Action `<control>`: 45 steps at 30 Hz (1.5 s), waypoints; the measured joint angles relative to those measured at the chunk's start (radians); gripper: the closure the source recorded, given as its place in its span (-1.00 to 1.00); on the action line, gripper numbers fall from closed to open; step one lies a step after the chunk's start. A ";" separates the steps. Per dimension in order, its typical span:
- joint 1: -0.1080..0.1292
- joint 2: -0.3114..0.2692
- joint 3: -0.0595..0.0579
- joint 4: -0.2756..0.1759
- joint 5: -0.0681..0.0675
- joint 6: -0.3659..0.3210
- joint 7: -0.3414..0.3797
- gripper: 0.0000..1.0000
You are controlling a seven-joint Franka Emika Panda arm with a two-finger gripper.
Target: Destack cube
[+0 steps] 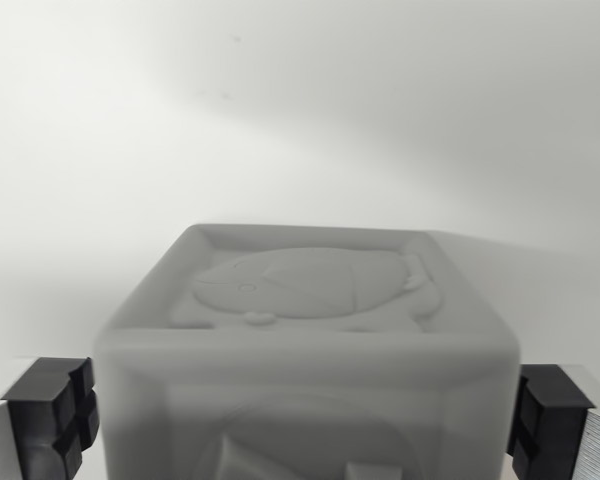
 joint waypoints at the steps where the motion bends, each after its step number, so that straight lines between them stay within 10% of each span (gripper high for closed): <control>1: 0.000 -0.001 0.000 0.000 0.000 -0.001 0.000 -1.00; 45: 0.000 -0.322 -0.001 -0.044 -0.001 -0.272 0.001 -1.00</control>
